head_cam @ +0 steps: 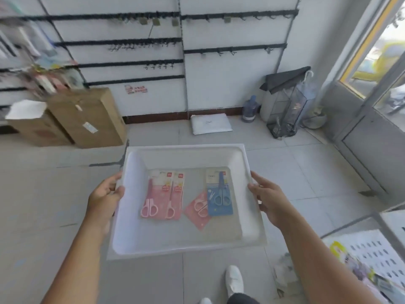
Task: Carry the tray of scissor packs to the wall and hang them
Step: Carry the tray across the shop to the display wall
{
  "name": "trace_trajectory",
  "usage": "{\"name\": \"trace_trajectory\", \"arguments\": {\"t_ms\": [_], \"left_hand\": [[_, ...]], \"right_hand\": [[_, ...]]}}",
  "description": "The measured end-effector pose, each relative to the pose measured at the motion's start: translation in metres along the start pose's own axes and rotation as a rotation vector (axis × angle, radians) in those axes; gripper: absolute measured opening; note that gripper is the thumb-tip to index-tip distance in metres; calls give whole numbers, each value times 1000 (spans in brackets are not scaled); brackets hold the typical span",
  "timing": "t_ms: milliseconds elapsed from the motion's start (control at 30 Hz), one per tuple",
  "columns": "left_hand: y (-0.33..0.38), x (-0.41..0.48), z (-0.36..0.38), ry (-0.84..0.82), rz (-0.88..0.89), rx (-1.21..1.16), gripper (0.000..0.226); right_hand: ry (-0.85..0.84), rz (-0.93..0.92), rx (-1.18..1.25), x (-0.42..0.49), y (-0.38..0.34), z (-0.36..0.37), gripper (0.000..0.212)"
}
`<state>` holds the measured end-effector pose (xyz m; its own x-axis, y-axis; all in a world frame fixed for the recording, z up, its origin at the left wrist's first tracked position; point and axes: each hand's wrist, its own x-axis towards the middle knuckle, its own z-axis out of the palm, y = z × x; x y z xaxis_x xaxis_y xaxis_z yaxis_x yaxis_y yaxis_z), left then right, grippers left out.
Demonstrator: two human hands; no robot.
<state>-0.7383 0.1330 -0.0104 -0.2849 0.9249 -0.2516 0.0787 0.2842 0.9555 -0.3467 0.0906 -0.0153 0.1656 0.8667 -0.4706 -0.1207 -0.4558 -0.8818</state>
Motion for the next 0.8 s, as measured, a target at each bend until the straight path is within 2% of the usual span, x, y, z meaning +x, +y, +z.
{"name": "trace_trajectory", "arguments": {"t_ms": [200,533,800], "left_hand": [[-4,30,-48,186,-60,-72,44],[21,99,-60,528,-89,-175,35],[18,151,-110,646,-141,-195,35]], "right_hand": [[-171,-5,-82,77,-32,70,46],[-417,-74,-217,205,-111,166,48],[-585,-47,-280,281,-149,262,44]]}}
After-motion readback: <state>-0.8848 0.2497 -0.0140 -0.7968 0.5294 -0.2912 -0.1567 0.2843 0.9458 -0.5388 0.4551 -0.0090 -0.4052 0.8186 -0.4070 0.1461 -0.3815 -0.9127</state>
